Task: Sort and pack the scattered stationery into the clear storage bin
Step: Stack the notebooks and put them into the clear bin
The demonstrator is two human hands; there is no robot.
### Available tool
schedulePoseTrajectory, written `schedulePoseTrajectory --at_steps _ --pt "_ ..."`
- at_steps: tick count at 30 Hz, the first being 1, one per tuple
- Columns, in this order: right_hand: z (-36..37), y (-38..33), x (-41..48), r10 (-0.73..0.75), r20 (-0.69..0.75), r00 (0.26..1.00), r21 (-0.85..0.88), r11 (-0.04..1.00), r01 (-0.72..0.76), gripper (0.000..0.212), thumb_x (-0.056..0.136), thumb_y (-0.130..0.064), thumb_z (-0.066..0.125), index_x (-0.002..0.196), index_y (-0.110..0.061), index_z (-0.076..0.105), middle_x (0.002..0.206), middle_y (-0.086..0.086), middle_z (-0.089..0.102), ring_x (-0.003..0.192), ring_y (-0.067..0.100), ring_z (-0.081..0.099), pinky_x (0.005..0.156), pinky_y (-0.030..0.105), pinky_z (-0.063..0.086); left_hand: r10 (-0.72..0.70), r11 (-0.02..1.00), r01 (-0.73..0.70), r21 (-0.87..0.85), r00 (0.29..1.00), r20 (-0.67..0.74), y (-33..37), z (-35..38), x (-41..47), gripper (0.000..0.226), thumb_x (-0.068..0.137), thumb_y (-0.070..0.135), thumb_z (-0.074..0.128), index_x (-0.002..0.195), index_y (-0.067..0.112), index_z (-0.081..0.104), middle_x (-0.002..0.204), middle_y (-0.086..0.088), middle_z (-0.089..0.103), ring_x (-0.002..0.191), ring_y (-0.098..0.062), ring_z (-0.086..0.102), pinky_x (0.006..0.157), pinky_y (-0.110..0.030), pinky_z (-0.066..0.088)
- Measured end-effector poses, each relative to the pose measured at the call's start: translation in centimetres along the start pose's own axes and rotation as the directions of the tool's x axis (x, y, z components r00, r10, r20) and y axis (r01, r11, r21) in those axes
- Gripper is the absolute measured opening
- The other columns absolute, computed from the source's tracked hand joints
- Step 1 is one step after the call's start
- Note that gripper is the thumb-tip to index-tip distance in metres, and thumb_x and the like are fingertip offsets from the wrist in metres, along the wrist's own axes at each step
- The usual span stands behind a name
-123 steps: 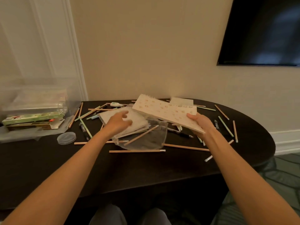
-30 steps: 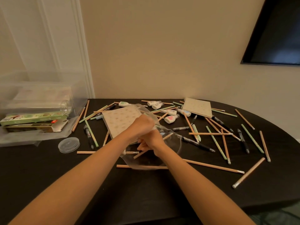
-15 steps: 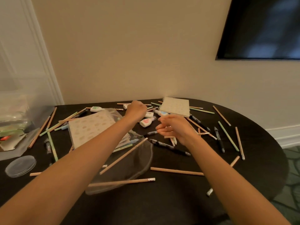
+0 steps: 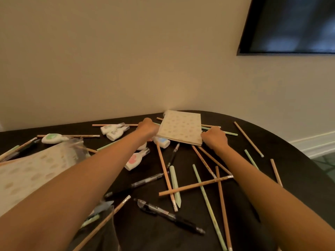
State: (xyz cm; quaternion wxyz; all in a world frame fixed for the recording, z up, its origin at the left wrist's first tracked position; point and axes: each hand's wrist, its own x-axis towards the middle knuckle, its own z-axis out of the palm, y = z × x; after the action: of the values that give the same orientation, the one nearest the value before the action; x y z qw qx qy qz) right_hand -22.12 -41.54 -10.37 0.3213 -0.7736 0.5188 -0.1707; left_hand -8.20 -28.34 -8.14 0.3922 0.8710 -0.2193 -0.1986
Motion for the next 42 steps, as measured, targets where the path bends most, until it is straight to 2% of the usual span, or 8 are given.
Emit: schedulePoseTrajectory --at_steps 6,14,17,24,32,35,38,42 --pt "1.6 -0.1 3.5 0.102 0.103 0.989 0.21 0.97 -0.122 0.036 0.091 -0.02 0.058 0.124 -0.007 0.049 0.112 0.01 0.058 0.094 0.02 0.057 0.073 0.027 0.049 -0.04 0.997 0.042 -0.07 0.999 0.03 -0.4 2.3 2.9 0.043 0.09 0.028 0.059 0.122 0.001 0.05 0.095 -0.011 0.052 0.062 -0.013 0.041 0.048 -0.023 0.032" --pt "0.5 -0.4 2.3 0.113 0.045 0.993 0.454 0.883 -0.121 0.032 0.089 -0.011 0.06 0.119 -0.004 0.056 0.111 0.012 0.062 0.101 0.022 0.059 0.089 0.033 0.05 -0.04 0.961 0.036 -0.275 0.999 -0.011 0.4 2.4 1.3 0.038 0.092 0.012 0.056 0.127 0.0 0.045 0.098 -0.01 0.055 0.061 -0.01 0.051 0.051 -0.021 0.043" --pt "-0.6 -1.0 0.1 0.059 0.016 0.998 0.561 0.826 -0.058 0.026 0.09 -0.005 0.057 0.115 -0.003 0.06 0.112 0.011 0.064 0.103 0.022 0.06 0.092 0.036 0.05 -0.033 0.948 0.034 -0.315 0.999 0.006 0.8 0.9 -0.6 0.031 0.093 0.008 0.053 0.122 -0.002 0.05 0.102 -0.012 0.06 0.061 -0.012 0.057 0.038 -0.015 0.043" --pt "-3.5 -2.8 -8.4 -0.116 0.244 0.963 0.896 0.406 -0.178 0.036 0.087 0.01 0.042 0.12 -0.001 0.051 0.118 0.013 0.06 0.094 0.024 0.063 0.088 0.04 0.052 -0.008 0.906 0.008 -0.422 1.0 0.0 0.4 -4.7 -7.4 0.025 0.093 -0.005 0.041 0.114 -0.002 0.054 0.114 -0.016 0.057 0.096 -0.022 0.055 0.065 -0.024 0.05" --pt "-3.3 -4.0 -19.2 -0.162 0.364 0.917 0.927 -0.033 -0.373 0.04 0.096 0.005 0.04 0.135 -0.002 0.04 0.137 0.021 0.048 0.125 0.037 0.047 0.101 0.052 0.038 0.052 0.772 -0.074 -0.632 0.997 -0.054 -3.7 -10.7 -18.4 0.004 0.09 0.004 0.056 0.091 0.006 0.059 0.099 -0.011 0.064 0.076 -0.016 0.062 0.061 -0.025 0.051" --pt "-2.1 -4.7 -23.5 -0.15 0.388 0.909 0.897 -0.164 -0.41 0.044 0.096 0.003 0.04 0.14 -0.002 0.035 0.137 0.021 0.047 0.126 0.036 0.046 0.105 0.052 0.037 0.042 0.685 -0.096 -0.722 0.995 -0.092 -5.2 -10.2 -23.0 0.016 0.094 0.007 0.052 0.108 0.002 0.056 0.103 -0.012 0.064 0.077 -0.017 0.064 0.059 -0.024 0.053" --pt "-0.7 -5.3 -26.9 -0.167 0.366 0.916 0.892 -0.217 -0.396 0.046 0.097 0.004 0.039 0.141 -0.004 0.032 0.138 0.02 0.046 0.126 0.035 0.046 0.106 0.05 0.037 0.069 0.649 -0.126 -0.75 0.992 -0.107 -6.6 -8.8 -26.7 0.03 0.094 0.011 0.052 0.124 0.006 0.049 0.114 -0.01 0.063 0.085 -0.018 0.064 0.056 -0.027 0.056" --pt "0.0 -5.1 -30.1 -0.24 0.34 0.909 0.9 -0.198 -0.389 0.052 0.092 0.013 0.036 0.141 -0.004 0.032 0.137 0.02 0.046 0.126 0.036 0.045 0.105 0.05 0.038 0.041 0.593 -0.146 -0.792 0.988 -0.151 -8.9 -8.8 -29.3 0.03 0.097 0.015 0.048 0.127 0.014 0.043 0.097 -0.005 0.065 0.059 -0.016 0.069 0.048 -0.026 0.057"
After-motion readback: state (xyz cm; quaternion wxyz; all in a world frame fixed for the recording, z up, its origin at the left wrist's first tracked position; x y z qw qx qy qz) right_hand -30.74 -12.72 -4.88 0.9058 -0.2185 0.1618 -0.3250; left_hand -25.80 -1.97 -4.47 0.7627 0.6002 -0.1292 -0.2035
